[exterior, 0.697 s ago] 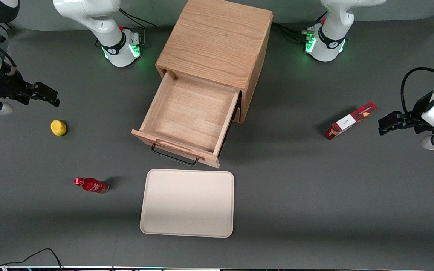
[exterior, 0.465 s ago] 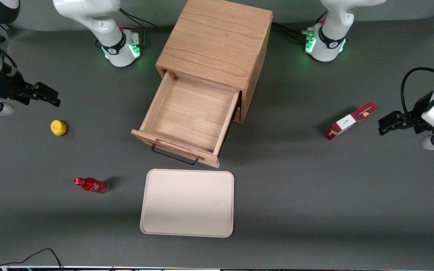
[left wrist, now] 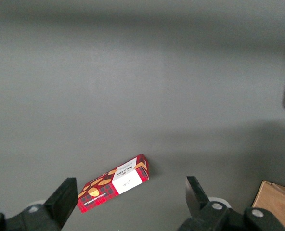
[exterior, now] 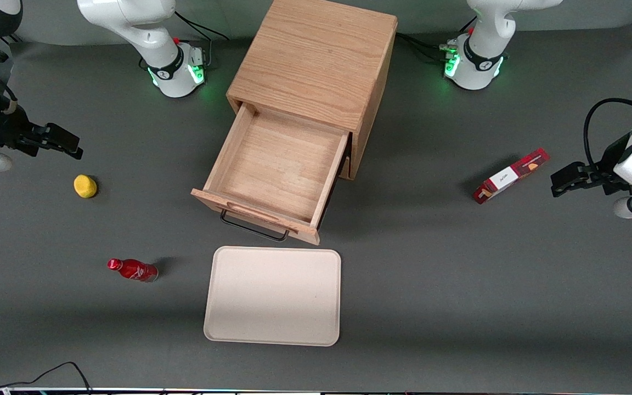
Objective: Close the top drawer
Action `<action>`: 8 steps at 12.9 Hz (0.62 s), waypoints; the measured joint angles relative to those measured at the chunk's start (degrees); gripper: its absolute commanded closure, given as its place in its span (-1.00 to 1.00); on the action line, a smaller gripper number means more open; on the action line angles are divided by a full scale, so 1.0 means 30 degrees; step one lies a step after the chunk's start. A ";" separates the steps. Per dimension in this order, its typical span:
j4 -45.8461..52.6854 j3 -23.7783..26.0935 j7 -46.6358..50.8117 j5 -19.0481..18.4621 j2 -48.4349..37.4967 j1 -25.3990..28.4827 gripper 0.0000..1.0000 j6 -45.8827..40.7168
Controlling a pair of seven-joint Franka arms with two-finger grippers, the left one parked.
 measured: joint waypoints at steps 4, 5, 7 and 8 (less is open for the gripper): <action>0.1262 0.0071 -0.1393 -0.0095 0.0017 0.0053 -1.00 -0.0160; 0.1498 0.0080 -0.1555 -0.0107 0.0124 0.0055 -1.00 -0.0169; 0.2140 0.0137 -0.2028 -0.0105 0.0612 0.0090 -1.00 -0.0168; 0.2598 0.0361 -0.2610 -0.0106 0.1041 0.0121 -1.00 -0.0201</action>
